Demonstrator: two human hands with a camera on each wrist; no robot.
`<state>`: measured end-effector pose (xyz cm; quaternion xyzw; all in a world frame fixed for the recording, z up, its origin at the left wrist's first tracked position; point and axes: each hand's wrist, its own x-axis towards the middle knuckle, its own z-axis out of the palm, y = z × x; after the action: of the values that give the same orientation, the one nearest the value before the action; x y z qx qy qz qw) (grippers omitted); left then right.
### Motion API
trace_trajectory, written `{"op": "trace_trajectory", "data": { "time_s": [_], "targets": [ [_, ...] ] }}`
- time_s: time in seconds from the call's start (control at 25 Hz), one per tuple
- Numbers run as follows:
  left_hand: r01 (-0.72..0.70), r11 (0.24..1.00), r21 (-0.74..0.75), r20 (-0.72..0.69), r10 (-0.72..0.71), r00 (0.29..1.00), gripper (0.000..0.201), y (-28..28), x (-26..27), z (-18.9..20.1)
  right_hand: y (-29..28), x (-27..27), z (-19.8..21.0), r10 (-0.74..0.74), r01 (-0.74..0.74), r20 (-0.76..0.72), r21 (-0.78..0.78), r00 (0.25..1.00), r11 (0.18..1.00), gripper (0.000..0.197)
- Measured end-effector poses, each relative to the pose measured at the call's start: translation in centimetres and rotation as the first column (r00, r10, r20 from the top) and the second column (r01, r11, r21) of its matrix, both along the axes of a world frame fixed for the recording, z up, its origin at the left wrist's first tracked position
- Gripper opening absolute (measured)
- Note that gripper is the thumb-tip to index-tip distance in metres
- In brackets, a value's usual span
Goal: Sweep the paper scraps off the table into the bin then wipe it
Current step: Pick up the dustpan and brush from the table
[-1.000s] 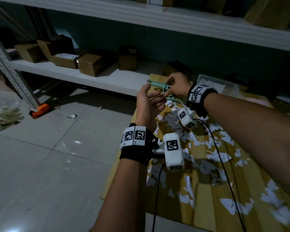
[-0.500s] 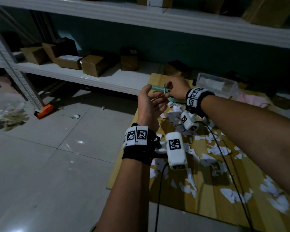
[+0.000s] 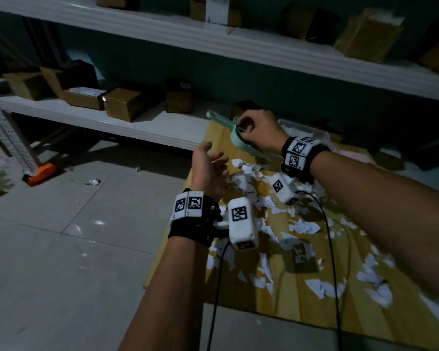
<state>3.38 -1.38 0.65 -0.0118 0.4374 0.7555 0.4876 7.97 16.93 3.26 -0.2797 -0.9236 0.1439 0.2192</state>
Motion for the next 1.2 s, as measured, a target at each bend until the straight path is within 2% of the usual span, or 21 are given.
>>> {"op": "trace_trajectory", "data": {
  "time_s": [0.12, 0.16, 0.28, 0.4, 0.48, 0.52, 0.6, 0.68, 0.76, 0.88, 1.12, 1.2],
  "targets": [
    [-0.014, 0.997, 0.080, 0.088, 0.007, 0.996, 0.032, 0.4, 0.8, 0.3, -1.7, 2.4, 0.4, 0.043, -0.043, -0.015, 0.001, 0.999, 0.999, 0.028],
    [0.005, 0.995, 0.095, 0.076, -0.013, 0.997, 0.032, 0.4, 1.6, 0.5, -2.3, 3.4, 0.5, 0.049, -0.049, -0.018, -0.001, 0.999, 0.999, 0.028],
    [0.077, 0.993, 0.093, -0.087, -0.069, 0.994, 0.035, 0.4, 4.5, 0.8, -4.7, 6.9, 0.9, 0.064, -0.063, -0.040, 0.025, 0.997, 0.998, 0.028],
    [0.195, 0.972, 0.127, -0.228, -0.163, 0.960, 0.018, 0.2, 6.9, 0.8, -7.0, 11.1, 1.2, 0.033, -0.032, -0.060, 0.016, 0.998, 0.999, 0.030],
    [0.295, 0.947, 0.127, -0.284, -0.251, 0.925, 0.015, -0.1, 8.3, 0.7, -8.1, 14.4, 1.1, -0.019, 0.016, -0.106, -0.031, 0.994, 0.999, 0.027],
    [0.320, 0.939, 0.124, -0.297, -0.273, 0.915, 0.017, -0.3, 9.0, 0.7, -8.5, 16.0, 1.0, -0.046, 0.037, -0.139, -0.068, 0.989, 0.997, 0.026],
    [0.321, 0.941, 0.106, -0.345, -0.268, 0.900, 0.034, -0.6, 10.4, 0.6, -9.5, 18.9, 0.4, -0.094, 0.066, -0.212, -0.135, 0.973, 0.989, 0.026],
    [0.328, 0.941, 0.081, -0.437, -0.262, 0.861, 0.048, -1.0, 11.4, 0.6, -10.6, 20.8, -0.4, -0.144, 0.096, -0.265, -0.186, 0.953, 0.978, 0.025],
    [0.389, 0.919, 0.065, -0.532, -0.298, 0.793, 0.052, -1.2, 12.3, 0.8, -11.6, 22.0, -0.6, -0.179, 0.116, -0.313, -0.209, 0.933, 0.971, 0.024],
    [0.448, 0.892, 0.053, -0.604, -0.329, 0.726, 0.047, -1.4, 13.0, 1.3, -12.5, 22.6, -0.3, -0.181, 0.098, -0.356, -0.240, 0.917, 0.966, 0.030],
    [0.486, 0.869, 0.089, -0.664, -0.312, 0.679, 0.055, -0.4, 12.7, 1.4, -11.7, 22.7, -0.8, -0.142, 0.061, -0.396, -0.210, 0.907, 0.976, 0.036],
    [0.472, 0.874, 0.115, -0.662, -0.287, 0.692, 0.054, 0.0, 12.7, 1.1, -11.3, 22.5, -1.1, -0.119, 0.050, -0.390, -0.182, 0.913, 0.982, 0.036]
  ]
}}
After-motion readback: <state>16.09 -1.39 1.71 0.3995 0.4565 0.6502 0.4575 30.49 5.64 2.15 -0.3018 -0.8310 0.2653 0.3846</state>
